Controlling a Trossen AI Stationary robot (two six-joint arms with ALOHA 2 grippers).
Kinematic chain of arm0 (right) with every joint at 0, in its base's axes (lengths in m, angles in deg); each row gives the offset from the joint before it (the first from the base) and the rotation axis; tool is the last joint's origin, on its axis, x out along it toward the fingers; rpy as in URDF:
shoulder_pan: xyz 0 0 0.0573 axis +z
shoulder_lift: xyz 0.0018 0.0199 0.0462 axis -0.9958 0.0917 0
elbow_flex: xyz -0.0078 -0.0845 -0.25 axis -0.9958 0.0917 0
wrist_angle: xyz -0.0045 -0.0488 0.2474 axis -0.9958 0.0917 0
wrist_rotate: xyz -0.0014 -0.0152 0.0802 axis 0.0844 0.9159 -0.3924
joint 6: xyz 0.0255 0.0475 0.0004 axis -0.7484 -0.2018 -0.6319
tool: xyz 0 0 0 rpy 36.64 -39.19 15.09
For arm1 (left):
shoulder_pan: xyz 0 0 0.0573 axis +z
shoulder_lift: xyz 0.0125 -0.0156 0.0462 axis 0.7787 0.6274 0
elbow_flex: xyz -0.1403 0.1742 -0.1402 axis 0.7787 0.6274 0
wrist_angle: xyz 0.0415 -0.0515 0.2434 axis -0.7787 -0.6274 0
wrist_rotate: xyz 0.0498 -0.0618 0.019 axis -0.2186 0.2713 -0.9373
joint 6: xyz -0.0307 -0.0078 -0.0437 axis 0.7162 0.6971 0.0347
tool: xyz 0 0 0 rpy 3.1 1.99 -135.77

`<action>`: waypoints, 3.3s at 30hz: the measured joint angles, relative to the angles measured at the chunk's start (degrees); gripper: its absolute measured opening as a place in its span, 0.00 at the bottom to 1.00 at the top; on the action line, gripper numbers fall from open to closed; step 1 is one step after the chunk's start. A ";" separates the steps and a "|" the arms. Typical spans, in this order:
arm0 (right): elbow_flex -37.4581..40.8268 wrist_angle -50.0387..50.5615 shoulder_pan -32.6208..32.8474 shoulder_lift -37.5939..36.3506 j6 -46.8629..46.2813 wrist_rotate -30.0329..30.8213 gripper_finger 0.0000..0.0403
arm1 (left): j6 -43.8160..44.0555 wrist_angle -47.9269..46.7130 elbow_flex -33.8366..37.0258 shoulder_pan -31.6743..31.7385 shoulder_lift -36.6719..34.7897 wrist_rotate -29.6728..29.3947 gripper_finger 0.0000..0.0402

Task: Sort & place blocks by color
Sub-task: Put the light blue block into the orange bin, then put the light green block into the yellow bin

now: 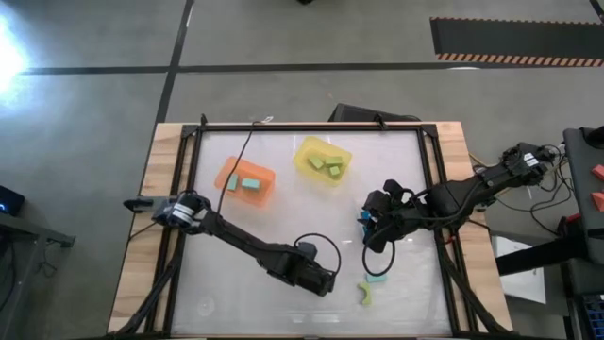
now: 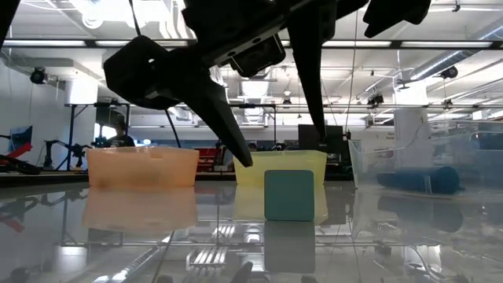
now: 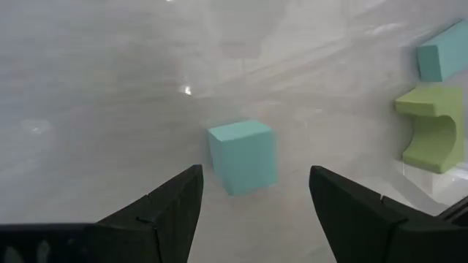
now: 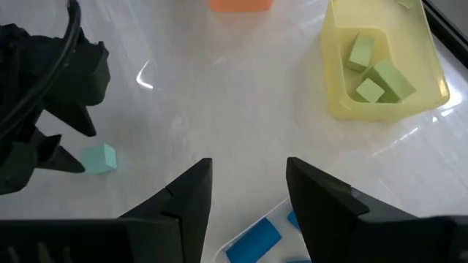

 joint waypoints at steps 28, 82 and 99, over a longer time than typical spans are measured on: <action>0.02 0.15 -0.02 0.00 0.58 0.03 0.40 | -1.68 0.57 2.27 -0.45 3.37 -1.73 0.47; -0.64 -15.65 -19.39 0.02 -4.99 -0.40 0.17 | -74.75 -4.56 52.28 58.16 -51.38 1.07 0.29; -0.64 -15.63 -19.39 0.02 -5.61 -0.30 0.18 | -75.37 -3.13 52.26 58.22 -48.42 -1.50 0.49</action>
